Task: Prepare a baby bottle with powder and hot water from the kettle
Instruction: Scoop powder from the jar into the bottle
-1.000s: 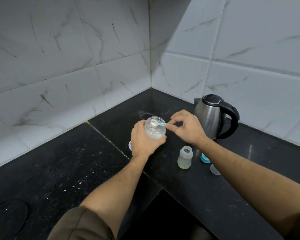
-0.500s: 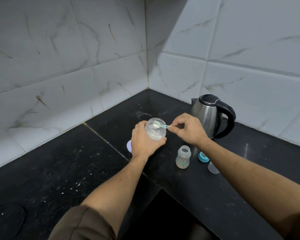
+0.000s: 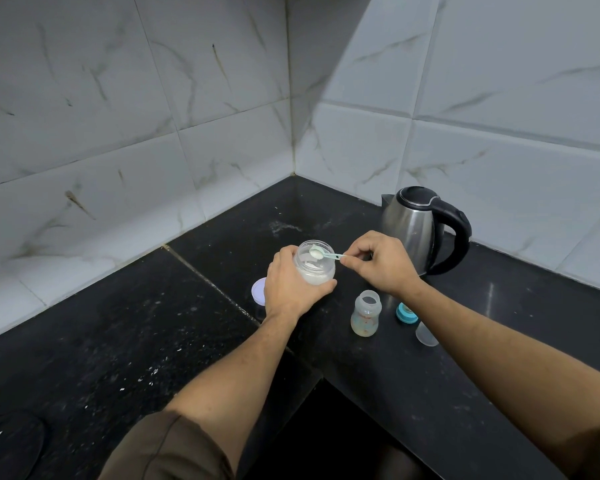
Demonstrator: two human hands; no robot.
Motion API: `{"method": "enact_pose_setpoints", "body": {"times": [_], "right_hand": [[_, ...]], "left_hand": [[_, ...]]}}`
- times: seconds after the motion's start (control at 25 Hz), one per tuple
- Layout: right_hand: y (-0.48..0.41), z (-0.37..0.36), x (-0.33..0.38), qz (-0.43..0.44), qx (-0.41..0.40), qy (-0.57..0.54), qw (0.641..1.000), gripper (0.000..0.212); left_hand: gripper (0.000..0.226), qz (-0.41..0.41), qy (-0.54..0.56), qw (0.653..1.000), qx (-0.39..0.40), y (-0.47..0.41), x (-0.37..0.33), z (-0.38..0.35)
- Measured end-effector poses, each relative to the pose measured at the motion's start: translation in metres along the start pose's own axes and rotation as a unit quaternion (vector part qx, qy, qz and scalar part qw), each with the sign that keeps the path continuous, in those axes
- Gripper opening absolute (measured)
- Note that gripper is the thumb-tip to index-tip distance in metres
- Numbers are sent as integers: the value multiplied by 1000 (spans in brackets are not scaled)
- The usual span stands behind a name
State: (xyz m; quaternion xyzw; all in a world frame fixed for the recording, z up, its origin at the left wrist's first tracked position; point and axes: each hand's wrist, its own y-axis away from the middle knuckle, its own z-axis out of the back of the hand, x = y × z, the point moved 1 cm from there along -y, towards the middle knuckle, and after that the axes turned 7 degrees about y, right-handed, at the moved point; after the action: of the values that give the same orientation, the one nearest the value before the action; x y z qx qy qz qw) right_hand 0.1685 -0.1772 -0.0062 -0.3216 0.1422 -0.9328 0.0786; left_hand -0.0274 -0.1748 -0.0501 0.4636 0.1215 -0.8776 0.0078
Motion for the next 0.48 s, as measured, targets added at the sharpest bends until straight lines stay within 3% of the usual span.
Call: {"method": "enact_pose_setpoints", "body": {"times": [0.28, 0.48], "right_hand": [[1, 2, -2, -31, 26, 0, 999, 13], [5, 2, 2, -133, 64, -122, 981, 7]], "left_hand": [[86, 24, 20, 999, 15, 0, 7, -8], [92, 68, 37, 997, 26, 2, 22, -15]]}}
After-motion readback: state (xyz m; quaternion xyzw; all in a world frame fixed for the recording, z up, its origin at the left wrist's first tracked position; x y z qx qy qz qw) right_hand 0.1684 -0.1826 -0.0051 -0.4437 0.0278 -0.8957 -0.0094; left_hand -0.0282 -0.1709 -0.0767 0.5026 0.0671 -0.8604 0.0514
